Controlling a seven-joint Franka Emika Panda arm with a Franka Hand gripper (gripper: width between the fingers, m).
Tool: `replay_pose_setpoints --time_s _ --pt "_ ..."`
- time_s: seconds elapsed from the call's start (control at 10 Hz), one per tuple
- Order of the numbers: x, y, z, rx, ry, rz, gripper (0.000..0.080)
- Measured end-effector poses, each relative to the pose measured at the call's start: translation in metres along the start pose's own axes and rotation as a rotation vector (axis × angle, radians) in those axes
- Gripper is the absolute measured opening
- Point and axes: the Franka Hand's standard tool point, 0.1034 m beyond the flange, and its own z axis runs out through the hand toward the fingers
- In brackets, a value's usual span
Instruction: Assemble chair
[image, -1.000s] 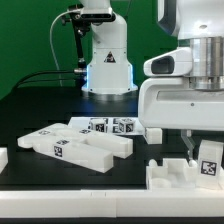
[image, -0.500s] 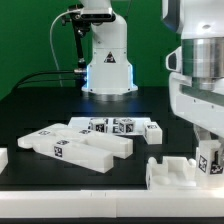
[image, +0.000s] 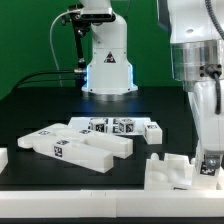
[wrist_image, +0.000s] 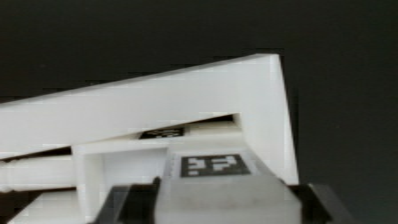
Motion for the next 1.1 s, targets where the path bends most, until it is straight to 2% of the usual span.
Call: replay_pose_setpoints --time_s 0.1,0.2,0.3,0.4,0.6,0.7,1.1 --pt "0.0 0.0 0.0 0.0 0.0 0.0 0.0383" --pt "0.0 0.0 0.0 0.0 0.0 -0.001 0.0524" --pt "0.0 0.0 0.0 0.002 0.0 -0.007 0.0611" --pt "-0.001 -0.002 -0.006 0.019 -0.004 -0.039 0.0611" --pt "0.004 0.0 -0.03 0.073 -0.014 -0.069 0.0642" --pt "0.003 0.002 -0.035 0.072 -0.017 -0.07 0.0648" --pt "0.004 0.004 -0.03 0.066 -0.012 -0.091 0.0649"
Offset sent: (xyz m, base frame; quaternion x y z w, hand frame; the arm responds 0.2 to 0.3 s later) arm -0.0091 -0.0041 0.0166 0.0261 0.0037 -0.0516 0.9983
